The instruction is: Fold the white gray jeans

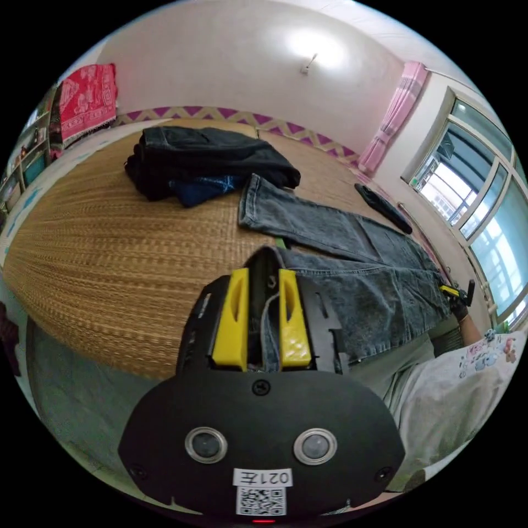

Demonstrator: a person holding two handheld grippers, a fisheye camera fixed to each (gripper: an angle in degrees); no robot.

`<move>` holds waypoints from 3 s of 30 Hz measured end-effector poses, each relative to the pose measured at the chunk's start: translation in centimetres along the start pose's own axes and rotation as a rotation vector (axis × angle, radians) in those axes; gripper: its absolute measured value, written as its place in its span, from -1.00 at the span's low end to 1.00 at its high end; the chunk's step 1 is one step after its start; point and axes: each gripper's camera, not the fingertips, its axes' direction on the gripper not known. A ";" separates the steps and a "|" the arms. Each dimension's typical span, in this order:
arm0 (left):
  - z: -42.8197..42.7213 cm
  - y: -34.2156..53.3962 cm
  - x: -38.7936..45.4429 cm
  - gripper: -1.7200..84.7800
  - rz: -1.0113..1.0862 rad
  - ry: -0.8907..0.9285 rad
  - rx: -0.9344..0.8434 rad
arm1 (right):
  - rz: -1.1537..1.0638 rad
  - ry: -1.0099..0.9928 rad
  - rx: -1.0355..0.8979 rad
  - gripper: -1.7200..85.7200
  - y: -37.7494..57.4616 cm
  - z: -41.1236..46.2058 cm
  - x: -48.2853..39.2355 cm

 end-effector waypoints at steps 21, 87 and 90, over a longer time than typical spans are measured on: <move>0.2 -2.5 0.5 -0.90 0.019 -0.012 -0.081 | 0.055 -0.052 0.021 -0.98 2.1 -1.1 -0.6; -10.5 15.6 -6.0 -0.77 -0.566 0.123 0.244 | 1.235 -0.454 0.577 -0.75 28.6 -10.1 9.1; -9.8 15.5 -6.7 -0.77 -0.585 0.161 0.238 | 1.236 -0.518 0.543 -0.76 27.8 -8.9 9.5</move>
